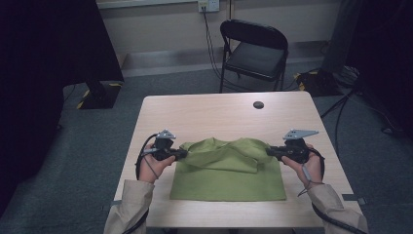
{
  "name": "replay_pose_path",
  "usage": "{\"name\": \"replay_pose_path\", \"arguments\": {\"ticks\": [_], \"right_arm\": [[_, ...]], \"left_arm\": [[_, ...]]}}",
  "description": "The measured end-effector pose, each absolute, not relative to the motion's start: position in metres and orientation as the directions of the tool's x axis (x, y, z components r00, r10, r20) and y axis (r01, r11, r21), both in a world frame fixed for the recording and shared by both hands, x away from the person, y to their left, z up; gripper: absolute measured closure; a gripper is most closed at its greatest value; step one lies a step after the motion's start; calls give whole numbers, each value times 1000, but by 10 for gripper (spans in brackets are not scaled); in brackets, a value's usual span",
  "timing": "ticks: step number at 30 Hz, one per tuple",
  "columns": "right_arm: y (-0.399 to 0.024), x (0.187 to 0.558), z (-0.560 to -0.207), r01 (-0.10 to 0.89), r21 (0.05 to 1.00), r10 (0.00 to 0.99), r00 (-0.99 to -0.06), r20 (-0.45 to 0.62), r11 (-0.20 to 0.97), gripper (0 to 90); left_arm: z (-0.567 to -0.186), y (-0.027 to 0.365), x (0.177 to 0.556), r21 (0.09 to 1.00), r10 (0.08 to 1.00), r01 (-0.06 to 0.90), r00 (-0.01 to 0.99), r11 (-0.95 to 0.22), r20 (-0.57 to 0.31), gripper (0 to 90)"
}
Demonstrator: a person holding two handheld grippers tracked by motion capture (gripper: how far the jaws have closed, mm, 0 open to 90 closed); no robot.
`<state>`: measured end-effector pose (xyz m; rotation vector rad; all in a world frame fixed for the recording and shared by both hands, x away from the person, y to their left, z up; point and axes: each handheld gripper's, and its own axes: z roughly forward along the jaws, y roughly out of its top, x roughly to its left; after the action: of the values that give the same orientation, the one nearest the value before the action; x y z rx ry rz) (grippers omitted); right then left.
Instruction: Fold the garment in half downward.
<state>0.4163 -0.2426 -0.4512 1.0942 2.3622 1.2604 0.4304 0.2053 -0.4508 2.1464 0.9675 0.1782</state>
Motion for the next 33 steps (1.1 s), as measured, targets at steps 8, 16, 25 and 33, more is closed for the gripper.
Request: {"name": "replay_pose_path", "arguments": {"ticks": [8,16,25,33], "right_arm": [[-252,400,-464,495,795,713,-691,116,350,810],[-256,385,-477,479,797,706,-702,95,369,808],[-260,374,-486,473,797,703,-706,88,375,802],[-263,369,-497,480,796,703,-704,99,368,788]], "left_arm": [[-468,208,417,690,688,590,703,-420,-182,850],[-477,211,404,696,686,583,706,-418,-179,849],[-484,212,391,703,688,571,708,-424,-159,838],[-492,218,385,709,689,576,704,-408,-175,833]]}}
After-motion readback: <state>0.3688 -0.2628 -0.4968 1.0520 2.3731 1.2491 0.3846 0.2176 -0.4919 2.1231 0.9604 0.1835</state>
